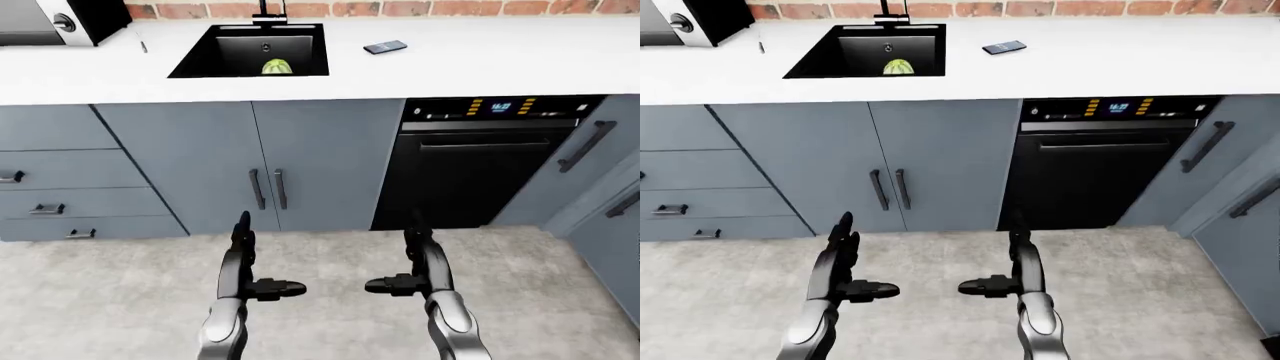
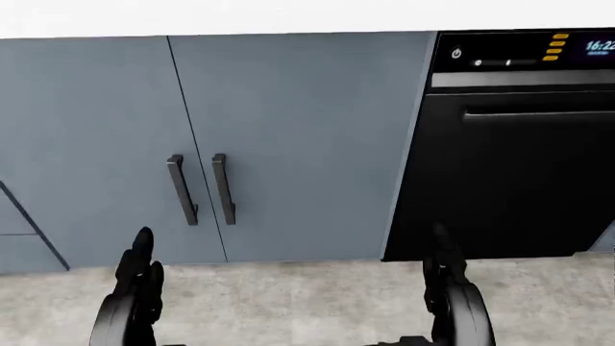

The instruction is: Turn the sink spout to the right.

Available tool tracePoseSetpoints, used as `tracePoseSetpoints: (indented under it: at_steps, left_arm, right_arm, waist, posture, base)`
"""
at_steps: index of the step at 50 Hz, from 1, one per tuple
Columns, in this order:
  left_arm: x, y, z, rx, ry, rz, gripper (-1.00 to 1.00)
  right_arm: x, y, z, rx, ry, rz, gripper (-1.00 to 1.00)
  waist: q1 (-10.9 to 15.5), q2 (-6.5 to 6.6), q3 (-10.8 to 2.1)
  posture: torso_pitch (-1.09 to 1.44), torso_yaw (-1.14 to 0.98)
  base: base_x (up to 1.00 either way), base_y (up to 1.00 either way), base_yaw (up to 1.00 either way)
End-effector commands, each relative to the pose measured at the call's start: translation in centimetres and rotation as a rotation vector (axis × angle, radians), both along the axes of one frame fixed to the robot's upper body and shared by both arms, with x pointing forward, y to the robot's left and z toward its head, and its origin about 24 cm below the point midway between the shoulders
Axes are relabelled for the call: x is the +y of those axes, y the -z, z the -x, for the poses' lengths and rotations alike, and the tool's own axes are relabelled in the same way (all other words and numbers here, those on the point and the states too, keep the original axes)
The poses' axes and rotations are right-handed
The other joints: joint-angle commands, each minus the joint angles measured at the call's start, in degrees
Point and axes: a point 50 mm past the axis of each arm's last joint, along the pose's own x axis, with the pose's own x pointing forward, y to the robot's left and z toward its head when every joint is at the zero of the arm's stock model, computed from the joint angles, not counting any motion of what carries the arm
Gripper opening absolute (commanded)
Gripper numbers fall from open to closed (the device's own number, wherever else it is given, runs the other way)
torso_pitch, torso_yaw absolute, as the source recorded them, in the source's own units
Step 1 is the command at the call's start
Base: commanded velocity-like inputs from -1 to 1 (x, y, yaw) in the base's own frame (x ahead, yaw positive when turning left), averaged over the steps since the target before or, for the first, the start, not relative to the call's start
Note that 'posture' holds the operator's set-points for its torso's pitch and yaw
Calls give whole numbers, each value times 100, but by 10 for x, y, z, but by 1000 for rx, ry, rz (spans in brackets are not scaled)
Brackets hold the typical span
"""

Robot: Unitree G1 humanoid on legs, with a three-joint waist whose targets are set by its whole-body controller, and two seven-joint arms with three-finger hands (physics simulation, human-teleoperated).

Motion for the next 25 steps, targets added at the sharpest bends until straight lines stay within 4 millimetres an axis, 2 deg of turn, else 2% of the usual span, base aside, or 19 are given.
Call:
tracePoseSetpoints:
  at_steps: [1, 2, 3, 4, 5, 7, 20, 21, 22, 24, 25]
  left_arm:
    - [2, -39, -4, -189, -3, 7, 100]
    - [3, -40, -3, -191, -8, 11, 100]
    - [4, -40, -3, -190, -10, 13, 100]
    - [4, -41, -3, -191, -14, 15, 100]
    - [4, -41, -2, -192, -14, 16, 100]
    - [3, -39, -2, -189, -15, 22, 100]
    - [5, -44, 1, -204, -27, 28, 100]
    - [5, -45, 1, -205, -27, 29, 100]
    - [5, -45, 1, -206, -28, 28, 100]
    - [6, -46, 2, -208, -29, 29, 100]
    - [6, -46, 2, -207, -29, 29, 100]
  right_arm:
    - [2, -39, -7, -188, 12, 33, 100]
    - [2, -39, -7, -190, 13, 36, 100]
    - [1, -41, -6, -203, 16, 35, 100]
    - [1, -42, -6, -206, 15, 38, 100]
    - [2, -43, -6, -207, 12, 40, 100]
    - [4, -45, -6, -216, 8, 44, 100]
    - [5, -49, -2, -231, 3, 62, 100]
    - [4, -49, -2, -231, 2, 61, 100]
    - [5, -49, -2, -232, 1, 59, 100]
    - [5, -49, -2, -232, -2, 58, 100]
    - [5, -48, -2, -230, -4, 57, 100]
  waist:
    - [-12, -45, -5]
    - [21, -42, -216]
    - [57, -6, -359]
    - [58, -2, -294]
    - [44, -37, -113]
    - [52, -37, -398]
    - [47, -14, -482]
    - [32, 0, -571]
    - [0, -115, -438]
    - [-19, -365, -367]
    - [-42, -384, -371]
  posture:
    - [0, 0]
    - [0, 0]
    - [0, 0]
    - [0, 0]
    - [0, 0]
    - [0, 0]
    - [0, 0]
    - [0, 0]
    - [0, 0]
    - [0, 0]
    - [0, 0]
  base:
    - [0, 0, 0]
    - [0, 0, 0]
    - [0, 0, 0]
    - [0, 0, 0]
    - [0, 0, 0]
    - [0, 0, 0]
    - [0, 0, 0]
    - [0, 48, 0]
    - [0, 55, 0]
    - [0, 100, 0]
    - [0, 100, 0]
